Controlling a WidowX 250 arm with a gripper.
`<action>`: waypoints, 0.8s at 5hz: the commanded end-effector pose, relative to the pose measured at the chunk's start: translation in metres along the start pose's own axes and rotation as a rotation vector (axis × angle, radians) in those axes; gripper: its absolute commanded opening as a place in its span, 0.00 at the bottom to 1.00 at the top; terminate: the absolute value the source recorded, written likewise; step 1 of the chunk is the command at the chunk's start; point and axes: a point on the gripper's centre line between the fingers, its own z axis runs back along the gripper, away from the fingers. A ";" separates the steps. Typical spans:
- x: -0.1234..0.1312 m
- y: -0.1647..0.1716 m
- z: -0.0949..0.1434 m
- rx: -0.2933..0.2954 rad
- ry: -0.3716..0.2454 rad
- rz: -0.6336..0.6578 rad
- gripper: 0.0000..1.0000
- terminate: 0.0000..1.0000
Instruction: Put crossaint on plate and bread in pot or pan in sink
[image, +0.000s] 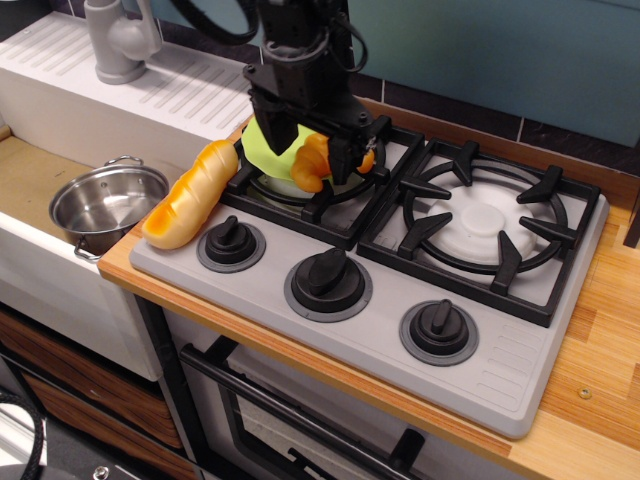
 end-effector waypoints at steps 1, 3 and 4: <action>0.021 -0.005 0.051 0.046 -0.048 -0.005 1.00 0.00; 0.023 -0.007 0.069 0.073 -0.011 -0.021 1.00 0.00; 0.023 -0.007 0.069 0.073 -0.011 -0.021 1.00 0.00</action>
